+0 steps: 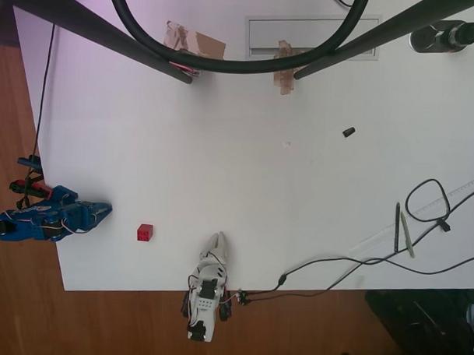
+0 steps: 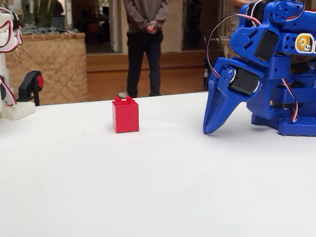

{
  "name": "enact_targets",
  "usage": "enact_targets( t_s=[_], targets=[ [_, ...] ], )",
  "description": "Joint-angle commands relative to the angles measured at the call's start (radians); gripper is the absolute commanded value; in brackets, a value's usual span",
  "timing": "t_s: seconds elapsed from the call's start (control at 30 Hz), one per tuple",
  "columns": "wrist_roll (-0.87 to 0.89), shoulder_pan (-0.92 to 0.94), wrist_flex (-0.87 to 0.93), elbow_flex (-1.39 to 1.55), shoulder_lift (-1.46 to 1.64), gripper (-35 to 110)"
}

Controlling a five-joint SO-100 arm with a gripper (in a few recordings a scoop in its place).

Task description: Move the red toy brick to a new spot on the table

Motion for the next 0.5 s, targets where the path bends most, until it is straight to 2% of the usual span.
enact_targets(
  t_s=[0.0,0.27,0.47],
  targets=[
    [0.006,0.005,-0.012,0.032,0.032,0],
    [-0.041,0.037,-0.075,0.018,-0.052,0],
    [-0.066,0.037,-0.149,-0.118,-0.224,0]
  ],
)
